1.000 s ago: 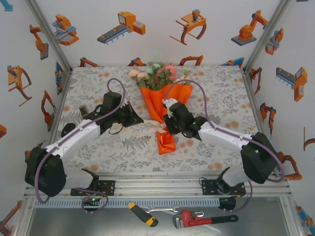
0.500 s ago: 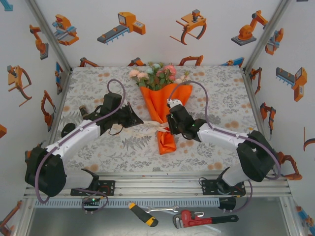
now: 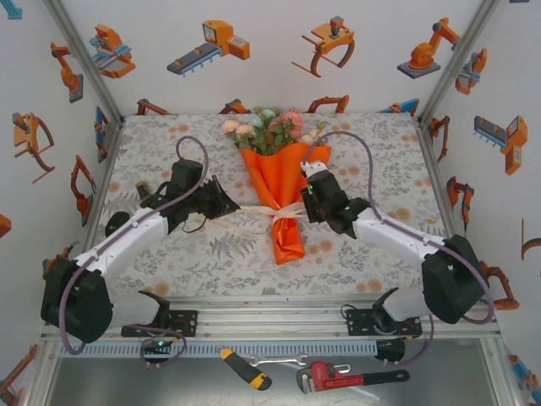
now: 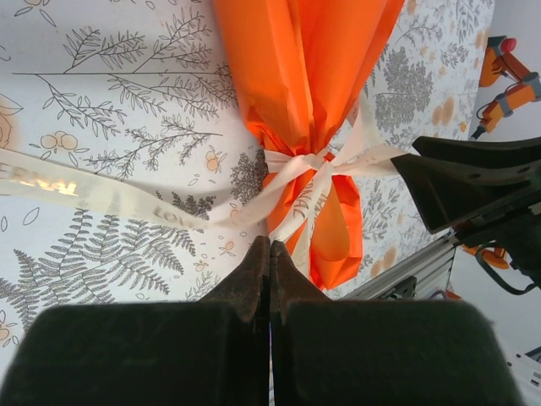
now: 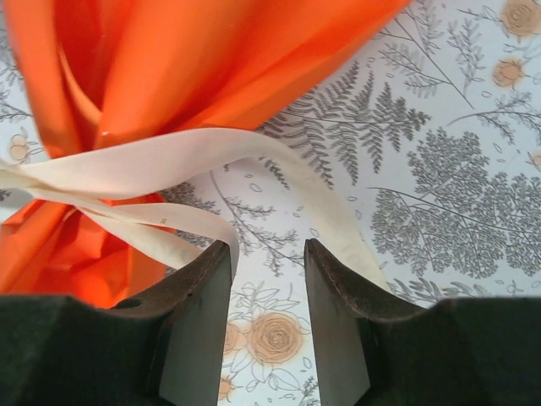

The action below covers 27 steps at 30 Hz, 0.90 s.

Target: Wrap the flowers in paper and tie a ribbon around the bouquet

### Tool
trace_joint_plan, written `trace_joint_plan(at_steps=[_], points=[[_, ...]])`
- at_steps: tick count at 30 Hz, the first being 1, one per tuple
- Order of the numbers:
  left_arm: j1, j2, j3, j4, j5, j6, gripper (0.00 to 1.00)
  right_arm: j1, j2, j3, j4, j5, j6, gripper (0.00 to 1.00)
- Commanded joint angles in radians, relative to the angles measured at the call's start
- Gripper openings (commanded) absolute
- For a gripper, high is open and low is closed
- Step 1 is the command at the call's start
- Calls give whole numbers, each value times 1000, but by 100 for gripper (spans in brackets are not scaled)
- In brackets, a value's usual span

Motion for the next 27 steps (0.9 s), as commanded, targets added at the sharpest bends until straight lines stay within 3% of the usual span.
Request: trace_joint_plan(at_steps=[1, 5, 9, 11, 13, 16, 19, 24, 27], points=[[10, -36, -17, -16, 3, 18, 0, -9, -12, -7, -44, -43, -8, 38], [9, -35, -18, -12, 5, 12, 0, -13, 9, -18, -20, -115, 41, 31], [10, -33, -16, -13, 4, 8, 0, -28, 0, -38, 42, -199, 77, 6], [15, -32, -13, -22, -2, 12, 0, -37, -20, -38, 32, -177, 51, 0], [21, -36, -16, -28, -3, 12, 0, -68, -49, -49, 12, -128, 30, 0], [30, -45, -22, -28, -3, 12, 0, -132, -97, -72, 1, -136, 22, 9], [33, -48, -30, -19, 1, 8, 0, -137, -101, -94, 14, -158, 23, 27], [34, -45, -24, -22, 10, 8, 0, -137, -37, -126, 60, -166, 80, 25], [35, -53, -23, -31, 5, 13, 0, -152, -11, -144, 76, -115, 96, 38]])
